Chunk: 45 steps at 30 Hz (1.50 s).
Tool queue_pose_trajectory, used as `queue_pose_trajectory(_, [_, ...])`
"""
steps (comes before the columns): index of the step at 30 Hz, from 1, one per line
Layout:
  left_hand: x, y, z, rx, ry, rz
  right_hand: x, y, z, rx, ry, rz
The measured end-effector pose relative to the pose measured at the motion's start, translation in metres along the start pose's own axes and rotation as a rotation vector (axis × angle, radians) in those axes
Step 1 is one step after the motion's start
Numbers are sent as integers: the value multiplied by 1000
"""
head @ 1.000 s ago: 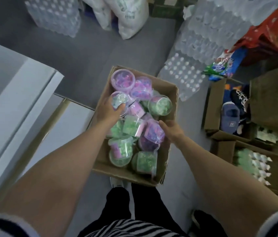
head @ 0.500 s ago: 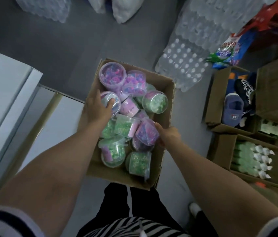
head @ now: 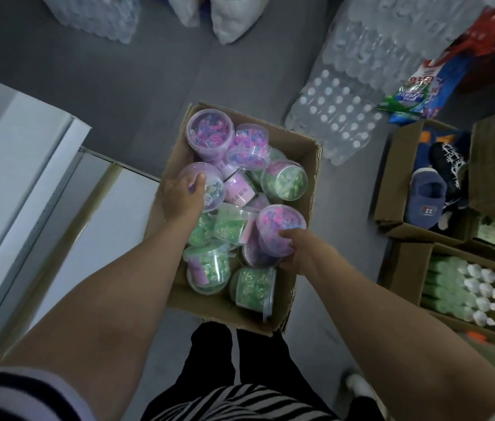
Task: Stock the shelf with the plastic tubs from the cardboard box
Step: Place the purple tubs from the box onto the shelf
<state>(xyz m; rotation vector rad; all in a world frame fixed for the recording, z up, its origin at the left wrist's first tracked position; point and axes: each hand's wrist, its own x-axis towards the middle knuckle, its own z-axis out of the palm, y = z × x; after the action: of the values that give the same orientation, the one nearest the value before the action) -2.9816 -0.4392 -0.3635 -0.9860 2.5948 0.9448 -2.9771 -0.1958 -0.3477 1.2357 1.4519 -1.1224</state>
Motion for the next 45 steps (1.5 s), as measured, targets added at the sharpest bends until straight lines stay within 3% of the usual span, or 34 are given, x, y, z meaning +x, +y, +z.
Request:
queue_pose_trajectory(4, [-14, -6, 3, -272, 49, -79, -1, -11, 6, 55, 35, -78])
queue_pose_trajectory(7, [-20, -12, 3, -351, 97, -90, 11, -14, 3, 145, 74, -162])
queue_pose_trajectory(10, [-21, -19, 10, -340, 86, -73, 3, -10, 3, 278, 39, -207])
queue_pose_trajectory(16, [-8, -29, 39, -237, -156, -145, -9, -6, 1, 366, 13, -243])
queue_pose_trajectory(22, [25, -27, 48, -315, -118, -243, 17, -5, -5, 417, -33, -249])
queue_pose_trajectory(27, [35, -24, 53, -366, -263, -111, -9, -10, -2, 474, -65, -272])
queue_pose_trajectory(34, [38, -7, 53, -357, -103, -177, -19, -19, -6, 497, -51, -243])
queue_pose_trajectory(38, [26, 10, 49, -244, -183, -184, -20, -21, -6, 499, -59, -241])
queue_pose_trajectory(41, [15, 8, 66, -376, -354, -275, -22, -23, -9, 480, -65, -237])
queue_pose_trajectory(45, [3, 0, 92, -510, -350, -356, -23, -26, -15, 466, -65, -243])
